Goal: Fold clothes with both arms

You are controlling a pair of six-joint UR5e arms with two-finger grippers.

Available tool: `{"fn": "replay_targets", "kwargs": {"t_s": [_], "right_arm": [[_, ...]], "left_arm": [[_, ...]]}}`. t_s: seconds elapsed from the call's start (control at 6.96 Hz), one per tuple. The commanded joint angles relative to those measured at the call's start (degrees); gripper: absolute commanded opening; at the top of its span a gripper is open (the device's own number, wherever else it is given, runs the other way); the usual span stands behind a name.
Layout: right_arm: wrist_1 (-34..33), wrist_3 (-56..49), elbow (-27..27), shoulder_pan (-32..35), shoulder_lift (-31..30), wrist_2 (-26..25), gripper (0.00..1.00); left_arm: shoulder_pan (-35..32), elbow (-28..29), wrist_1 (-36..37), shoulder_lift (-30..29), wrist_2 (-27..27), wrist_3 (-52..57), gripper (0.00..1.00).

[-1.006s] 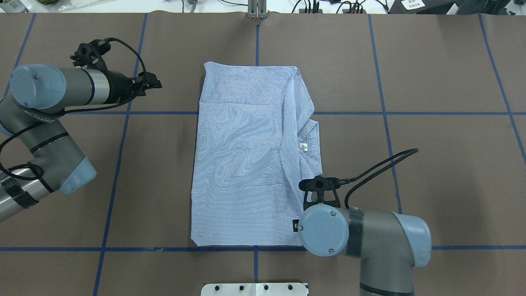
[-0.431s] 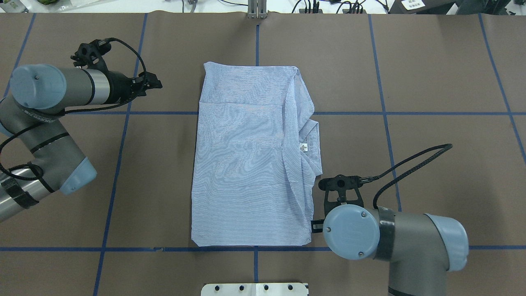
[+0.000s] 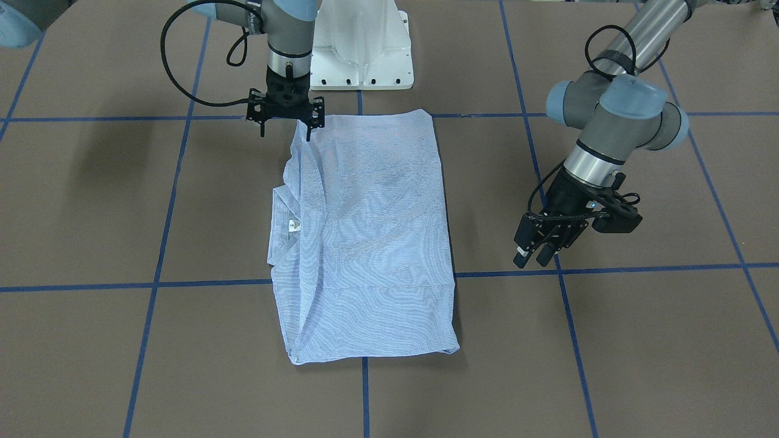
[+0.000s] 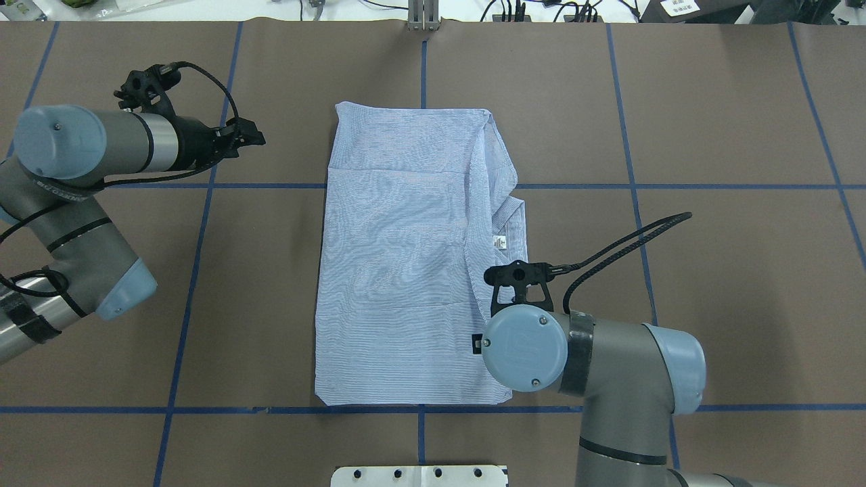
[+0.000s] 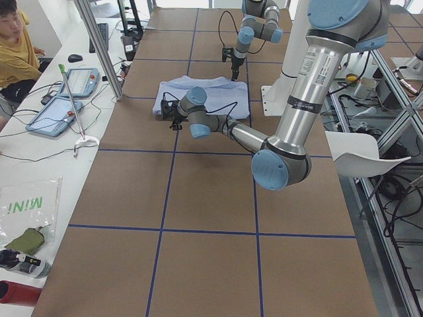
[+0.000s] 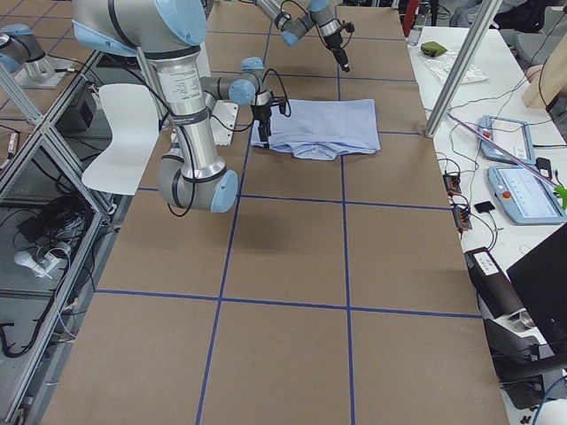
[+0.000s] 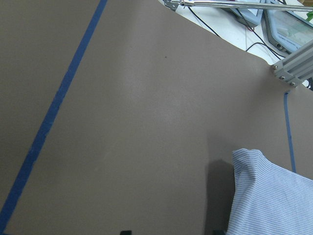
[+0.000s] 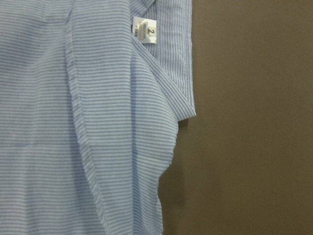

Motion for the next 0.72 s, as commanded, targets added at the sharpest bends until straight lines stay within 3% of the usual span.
{"fn": "replay_targets", "kwargs": {"t_s": [0.0,0.14,0.57], "right_arm": [[2.9,-3.0,-7.8,1.7,4.9,-0.2,1.00],[3.2,-3.7,-10.3,2.0,5.8,-0.3,1.00],[2.7,-13.3,-7.5,8.7,2.6,0.9,1.00]], "left_arm": [[-1.4,-3.3,0.0,3.7,-2.9,0.1,0.63],[-1.4,-6.0,0.1,5.3,-3.0,0.1,0.63],[-1.4,-6.6,0.1,6.0,-3.1,0.1,0.63]]}}
